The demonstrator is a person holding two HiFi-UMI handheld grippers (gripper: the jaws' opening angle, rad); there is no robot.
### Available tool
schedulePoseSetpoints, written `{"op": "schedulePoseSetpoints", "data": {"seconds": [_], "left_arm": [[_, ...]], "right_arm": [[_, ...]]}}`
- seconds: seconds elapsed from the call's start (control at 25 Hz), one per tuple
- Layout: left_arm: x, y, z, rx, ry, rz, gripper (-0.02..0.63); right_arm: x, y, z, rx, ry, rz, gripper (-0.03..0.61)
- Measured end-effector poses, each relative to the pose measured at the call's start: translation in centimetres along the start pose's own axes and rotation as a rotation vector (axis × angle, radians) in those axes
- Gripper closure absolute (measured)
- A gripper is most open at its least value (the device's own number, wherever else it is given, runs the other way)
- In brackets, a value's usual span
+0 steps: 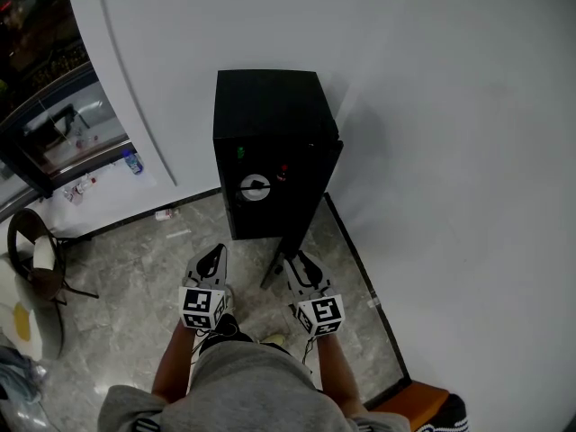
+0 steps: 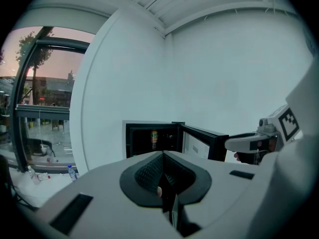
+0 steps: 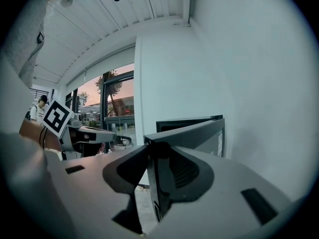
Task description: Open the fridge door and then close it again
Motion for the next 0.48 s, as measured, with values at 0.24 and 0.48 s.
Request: {"op": "schedulePoseSetpoints", "data": {"seconds": [0.24, 0.48], "left_arm": [[-0.1, 0.1, 1.5, -0.002, -0.014, 0.003, 0.607], [-0.2, 0.5, 3.1, -0.005, -0.027, 0.009, 0.608]], "right_arm": [[1.7, 0.0, 0.9, -0.005, -0.015, 0.009, 0.431], [3.6, -0.2, 1.8, -0.015, -0.05, 0.019, 0.433]]}}
Point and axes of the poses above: the fingertips, and each gripper's own axes: x forward along the fingers, z to its left, y out of its underside, the point moved 7 cm from there along -x, backward along the fingers, and after that the axes turned 15 degrees about x, right-handed, at the moved point
